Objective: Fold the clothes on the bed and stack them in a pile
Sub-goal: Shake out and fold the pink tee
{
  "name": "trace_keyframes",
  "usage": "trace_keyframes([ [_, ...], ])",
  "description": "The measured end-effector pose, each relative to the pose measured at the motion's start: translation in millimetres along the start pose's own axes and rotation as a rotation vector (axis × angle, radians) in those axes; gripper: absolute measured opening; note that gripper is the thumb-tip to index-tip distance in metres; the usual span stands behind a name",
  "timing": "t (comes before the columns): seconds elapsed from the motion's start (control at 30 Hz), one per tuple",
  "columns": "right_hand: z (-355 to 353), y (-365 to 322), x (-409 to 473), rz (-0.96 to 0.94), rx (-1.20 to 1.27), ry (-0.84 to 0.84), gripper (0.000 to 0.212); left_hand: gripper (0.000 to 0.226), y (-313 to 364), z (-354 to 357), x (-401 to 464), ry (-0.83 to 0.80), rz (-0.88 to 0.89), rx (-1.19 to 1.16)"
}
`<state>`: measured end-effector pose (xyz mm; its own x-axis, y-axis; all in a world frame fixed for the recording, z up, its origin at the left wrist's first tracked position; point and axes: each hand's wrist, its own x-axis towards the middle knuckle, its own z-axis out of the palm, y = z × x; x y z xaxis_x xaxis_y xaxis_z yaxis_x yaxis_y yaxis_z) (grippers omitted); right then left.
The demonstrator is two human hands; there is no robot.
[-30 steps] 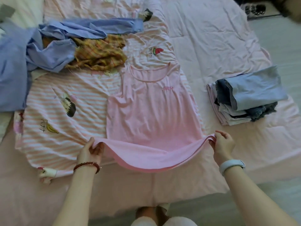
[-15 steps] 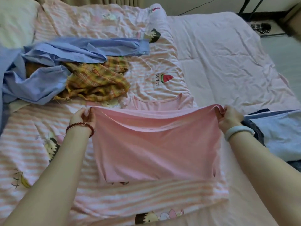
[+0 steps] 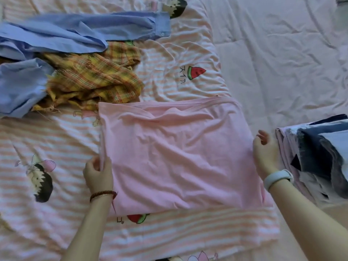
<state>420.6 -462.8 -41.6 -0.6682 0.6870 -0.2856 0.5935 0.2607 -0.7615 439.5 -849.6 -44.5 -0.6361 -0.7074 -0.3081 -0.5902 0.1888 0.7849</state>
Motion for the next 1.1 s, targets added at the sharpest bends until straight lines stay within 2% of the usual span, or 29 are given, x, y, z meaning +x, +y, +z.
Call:
trace_keyframes([
  [0.07,-9,22,-17,-0.049,-0.11,0.011,0.033,0.03,-25,-12,-19,-0.013,-0.03,0.041],
  [0.13,-18,40,-35,-0.075,-0.189,0.003,0.035,0.034,-41,-25,-36,-0.049,-0.137,0.008],
  [0.33,-41,76,-84,0.177,-0.104,0.063,0.024,0.016,-74,-54,-58,-0.25,-0.291,0.046],
  [0.43,-49,88,-101,0.262,-0.048,-0.049,0.027,0.017,-72,-61,-62,-0.306,-0.442,-0.14],
  [0.5,-56,86,-102,0.338,0.059,-0.13,0.019,0.014,-65,-64,-66,-0.289,-0.512,-0.301],
  [0.57,-65,78,-100,0.403,0.221,-0.184,0.011,0.01,-54,-69,-71,-0.244,-0.457,-0.361],
  [0.63,-76,65,-96,0.357,0.326,-0.184,0.004,0.01,-37,-75,-74,-0.223,-0.371,-0.454],
  [0.73,-92,50,-95,0.245,0.484,-0.061,0.009,0.016,-18,-91,-76,-0.239,-0.283,-0.606],
  [0.8,-101,51,-104,0.244,0.557,-0.011,0.007,0.023,-16,-103,-80,-0.237,-0.318,-0.627],
  [0.93,-116,54,-135,0.287,0.525,0.046,0.033,0.013,-20,-127,-96,-0.239,-0.419,-0.599],
  [1.1,-125,-19,-125,0.211,0.579,0.072,0.026,0.01,44,-128,-85,-0.232,-0.402,-0.681],
])
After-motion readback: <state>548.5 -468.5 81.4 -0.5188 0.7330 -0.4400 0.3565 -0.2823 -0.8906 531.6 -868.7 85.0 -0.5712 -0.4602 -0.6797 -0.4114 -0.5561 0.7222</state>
